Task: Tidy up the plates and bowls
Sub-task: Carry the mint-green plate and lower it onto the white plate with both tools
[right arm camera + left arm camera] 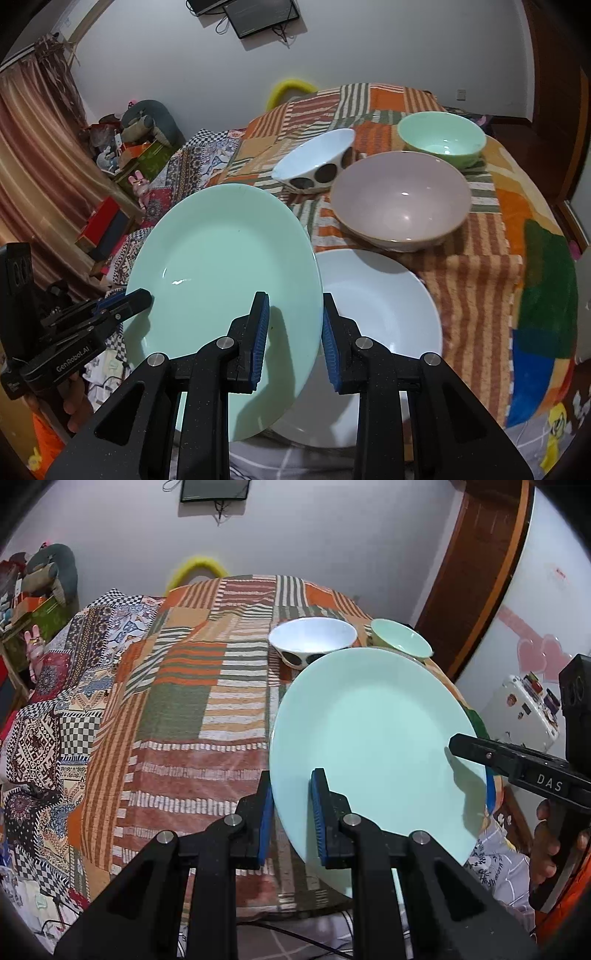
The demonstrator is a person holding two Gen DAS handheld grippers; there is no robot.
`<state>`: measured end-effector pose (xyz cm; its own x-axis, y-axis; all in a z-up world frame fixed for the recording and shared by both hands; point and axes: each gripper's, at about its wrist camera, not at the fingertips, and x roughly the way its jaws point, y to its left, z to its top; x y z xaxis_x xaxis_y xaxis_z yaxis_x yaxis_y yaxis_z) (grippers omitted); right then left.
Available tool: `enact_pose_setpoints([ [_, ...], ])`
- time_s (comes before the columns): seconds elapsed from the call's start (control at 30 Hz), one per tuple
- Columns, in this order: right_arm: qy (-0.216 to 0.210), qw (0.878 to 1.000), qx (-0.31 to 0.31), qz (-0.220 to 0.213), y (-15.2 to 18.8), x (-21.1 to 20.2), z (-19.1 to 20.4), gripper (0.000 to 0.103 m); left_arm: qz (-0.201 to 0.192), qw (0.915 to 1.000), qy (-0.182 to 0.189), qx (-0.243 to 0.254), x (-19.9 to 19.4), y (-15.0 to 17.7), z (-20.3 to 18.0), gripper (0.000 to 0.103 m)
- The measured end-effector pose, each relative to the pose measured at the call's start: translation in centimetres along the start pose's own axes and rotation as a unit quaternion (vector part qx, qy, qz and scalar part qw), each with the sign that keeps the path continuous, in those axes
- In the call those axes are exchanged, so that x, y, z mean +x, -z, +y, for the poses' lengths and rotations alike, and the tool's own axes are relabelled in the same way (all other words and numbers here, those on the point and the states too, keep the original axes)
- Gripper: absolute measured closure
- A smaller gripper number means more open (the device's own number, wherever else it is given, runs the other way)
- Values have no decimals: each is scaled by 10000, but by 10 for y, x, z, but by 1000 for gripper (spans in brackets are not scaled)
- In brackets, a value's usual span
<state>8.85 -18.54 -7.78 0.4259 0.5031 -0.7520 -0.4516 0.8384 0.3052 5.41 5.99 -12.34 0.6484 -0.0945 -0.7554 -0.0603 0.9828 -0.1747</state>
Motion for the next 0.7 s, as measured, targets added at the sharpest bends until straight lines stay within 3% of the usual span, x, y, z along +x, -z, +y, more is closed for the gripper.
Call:
enact_pose_setpoints([
  [0.7, 134, 9974, 677, 203, 28, 1, -50, 76, 788, 9964, 120, 296, 56, 4, -41, 85],
])
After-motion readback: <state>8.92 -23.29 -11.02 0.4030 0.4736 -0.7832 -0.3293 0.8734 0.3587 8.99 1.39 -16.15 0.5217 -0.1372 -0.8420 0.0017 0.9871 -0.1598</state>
